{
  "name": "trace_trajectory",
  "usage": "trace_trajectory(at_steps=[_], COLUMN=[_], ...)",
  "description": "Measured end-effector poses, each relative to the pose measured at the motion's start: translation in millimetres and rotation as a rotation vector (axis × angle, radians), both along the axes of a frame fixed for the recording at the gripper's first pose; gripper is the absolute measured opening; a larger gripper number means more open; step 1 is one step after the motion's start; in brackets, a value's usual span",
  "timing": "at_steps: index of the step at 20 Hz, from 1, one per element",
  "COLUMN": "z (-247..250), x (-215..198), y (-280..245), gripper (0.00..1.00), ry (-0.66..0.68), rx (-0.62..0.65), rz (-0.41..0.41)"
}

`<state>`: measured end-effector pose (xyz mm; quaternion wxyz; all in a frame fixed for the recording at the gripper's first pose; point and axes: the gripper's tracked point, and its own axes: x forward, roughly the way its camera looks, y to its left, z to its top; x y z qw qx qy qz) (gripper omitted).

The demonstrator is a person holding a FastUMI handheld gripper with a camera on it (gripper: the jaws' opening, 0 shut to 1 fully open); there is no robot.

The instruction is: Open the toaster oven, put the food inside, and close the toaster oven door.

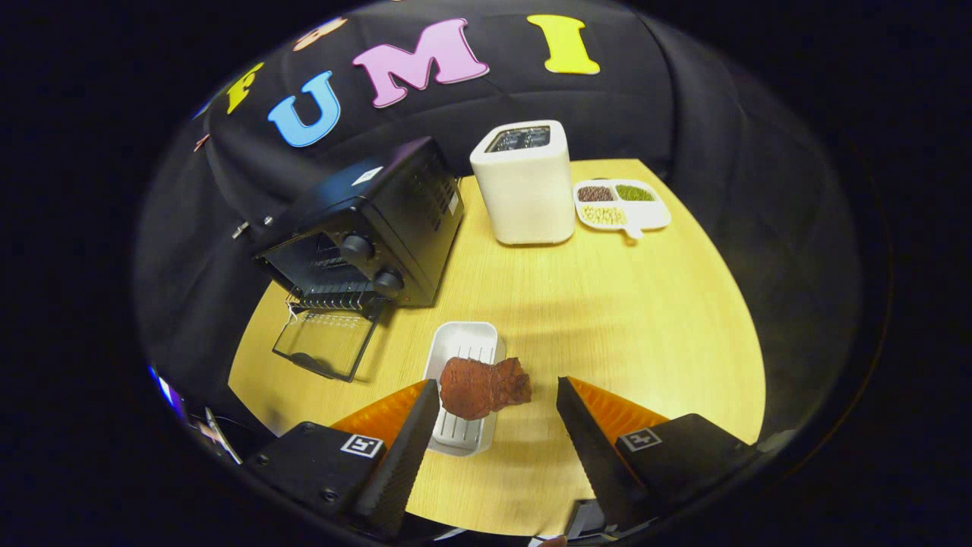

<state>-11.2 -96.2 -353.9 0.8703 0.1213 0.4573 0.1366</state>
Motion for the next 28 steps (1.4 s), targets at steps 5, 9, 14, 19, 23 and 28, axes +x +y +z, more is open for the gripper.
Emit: trace_trajectory(at_steps=[5, 9, 14, 19, 23, 28], z=[-20.9, -2.6, 38.6, 99.7, 135.3, 143.5], x=[0.8, 1.6, -2.2, -12.5, -26.8, -38.0], y=[7.4, 5.1, 8.0, 59.3, 120.5, 197.2], gripper=[0.48, 0.17, 0.15, 0.14, 0.14, 0.14], ry=[0.100, 0.070, -0.051, -0.183, -0.248, -0.259], rx=[0.092, 0.164, 0.094, 0.101, 0.126, 0.171], rz=[0.028, -0.017, -0.015, -0.017, 0.006, 0.050])
